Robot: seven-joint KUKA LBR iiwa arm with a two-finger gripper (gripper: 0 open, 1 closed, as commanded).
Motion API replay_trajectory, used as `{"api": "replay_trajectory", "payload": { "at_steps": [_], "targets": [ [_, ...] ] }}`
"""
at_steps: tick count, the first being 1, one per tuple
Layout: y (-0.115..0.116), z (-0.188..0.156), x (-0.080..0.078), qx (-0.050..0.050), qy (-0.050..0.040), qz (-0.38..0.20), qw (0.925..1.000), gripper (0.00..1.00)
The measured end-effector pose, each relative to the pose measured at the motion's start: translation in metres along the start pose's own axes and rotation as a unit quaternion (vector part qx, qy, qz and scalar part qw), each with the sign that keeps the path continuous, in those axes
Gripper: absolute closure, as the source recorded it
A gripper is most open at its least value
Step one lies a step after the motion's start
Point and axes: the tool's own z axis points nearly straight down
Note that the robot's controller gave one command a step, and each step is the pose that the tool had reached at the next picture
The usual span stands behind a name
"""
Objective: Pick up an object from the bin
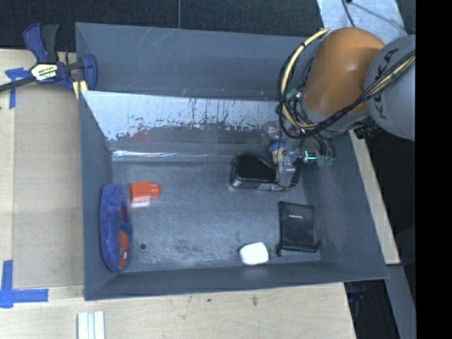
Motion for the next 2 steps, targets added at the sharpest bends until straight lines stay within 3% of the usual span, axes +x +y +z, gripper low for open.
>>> {"api": "replay_trajectory", "payload": {
  "at_steps": [1, 2],
  "targets": [
    [-0.004, 0.078, 0.005, 0.000, 0.0006, 0.065, 0.9979, 0.00],
    [0.013, 0.043, 0.022, 0.000, -0.0044, 0.054, 0.9985, 0.00]
  ]
}}
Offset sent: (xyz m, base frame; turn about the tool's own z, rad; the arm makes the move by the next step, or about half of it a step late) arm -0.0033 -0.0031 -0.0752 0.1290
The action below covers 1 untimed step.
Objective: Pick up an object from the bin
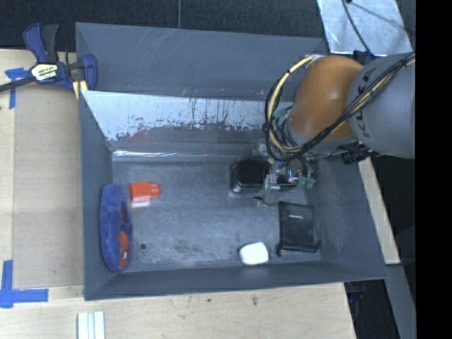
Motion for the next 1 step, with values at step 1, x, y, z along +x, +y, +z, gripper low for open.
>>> {"api": "replay_trajectory", "payload": {
  "at_steps": [1],
  "targets": [
    [-0.0165, 0.0016, -0.0096, 0.000, -0.0011, 0.089, 0.9960, 0.00]
  ]
}}
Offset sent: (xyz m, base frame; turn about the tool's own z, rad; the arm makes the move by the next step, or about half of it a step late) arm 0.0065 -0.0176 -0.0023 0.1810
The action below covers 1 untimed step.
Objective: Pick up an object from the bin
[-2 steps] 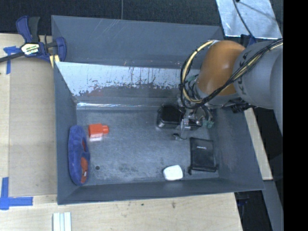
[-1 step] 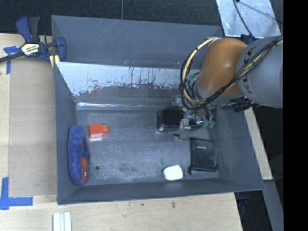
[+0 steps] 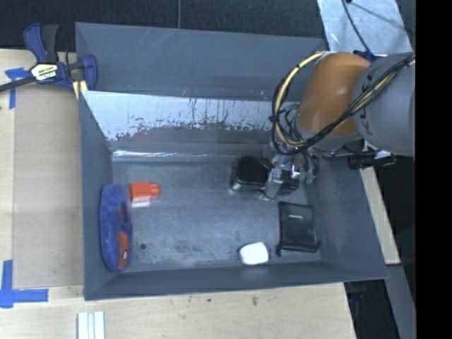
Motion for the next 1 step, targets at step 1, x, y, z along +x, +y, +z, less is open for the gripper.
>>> {"api": "replay_trajectory", "payload": {
  "at_steps": [1],
  "targets": [
    [-0.0065, 0.0311, -0.0035, 0.001, 0.0027, 0.060, 0.9982, 0.00]
  ]
}}
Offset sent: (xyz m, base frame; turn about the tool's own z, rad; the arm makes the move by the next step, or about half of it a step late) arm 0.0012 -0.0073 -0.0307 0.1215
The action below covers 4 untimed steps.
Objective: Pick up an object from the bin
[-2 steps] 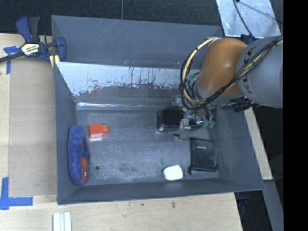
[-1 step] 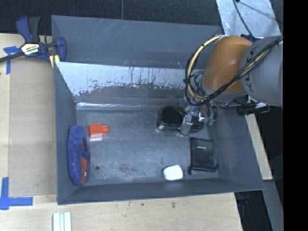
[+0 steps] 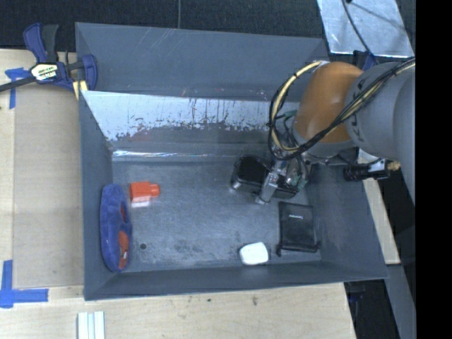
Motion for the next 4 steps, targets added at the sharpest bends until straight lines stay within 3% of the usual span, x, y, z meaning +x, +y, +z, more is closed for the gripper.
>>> {"api": "replay_trajectory", "payload": {
  "at_steps": [1, 2, 3, 4],
  "targets": [
    [0.000, -0.001, -0.001, 0.000, -0.0008, -0.002, 1.0000, 0.00],
    [0.000, -0.001, 0.000, 0.000, 0.0004, -0.002, 1.0000, 1.00],
    [-0.001, -0.019, 0.001, 0.001, 0.0013, -0.003, 1.0000, 1.00],
    [-0.002, -0.059, 0.001, 0.001, 0.0006, -0.004, 1.0000, 1.00]
  ]
}}
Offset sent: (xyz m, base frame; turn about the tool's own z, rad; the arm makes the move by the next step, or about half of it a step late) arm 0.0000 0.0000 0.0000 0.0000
